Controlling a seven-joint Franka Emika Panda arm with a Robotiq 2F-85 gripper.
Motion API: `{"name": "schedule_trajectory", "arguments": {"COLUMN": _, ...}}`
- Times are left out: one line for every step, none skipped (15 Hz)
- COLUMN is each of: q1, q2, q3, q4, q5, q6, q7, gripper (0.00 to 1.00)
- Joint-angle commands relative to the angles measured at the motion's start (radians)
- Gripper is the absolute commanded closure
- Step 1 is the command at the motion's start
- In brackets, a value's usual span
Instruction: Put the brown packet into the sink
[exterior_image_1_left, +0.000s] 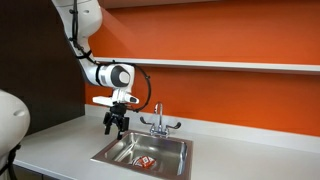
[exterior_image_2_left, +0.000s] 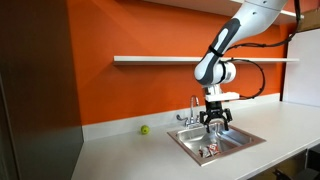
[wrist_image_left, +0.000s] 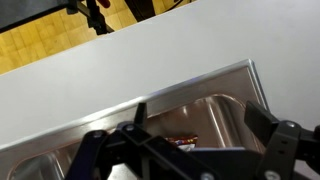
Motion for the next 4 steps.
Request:
{"name": "schedule_trajectory", "arguments": {"q1": -0.015, "q2": 0.006, "q3": 0.015, "q4": 0.002, "q5": -0.001, "q6": -0.001, "q7": 0.001, "gripper": 0.0}}
{"name": "schedule_trajectory", "arguments": {"q1": -0.015, "q2": 0.01, "q3": 0.014, "q4": 0.002, "q5": -0.001, "q6": 0.0, "q7": 0.001, "gripper": 0.0}}
{"name": "schedule_trajectory", "arguments": {"q1": -0.015, "q2": 0.011, "q3": 0.014, "q4": 0.002, "q5": -0.001, "q6": 0.0, "q7": 0.001, "gripper": 0.0}}
{"name": "schedule_trajectory", "arguments": {"q1": -0.015, "q2": 0.011, "q3": 0.014, "q4": 0.002, "q5": -0.001, "q6": 0.0, "q7": 0.001, "gripper": 0.0}}
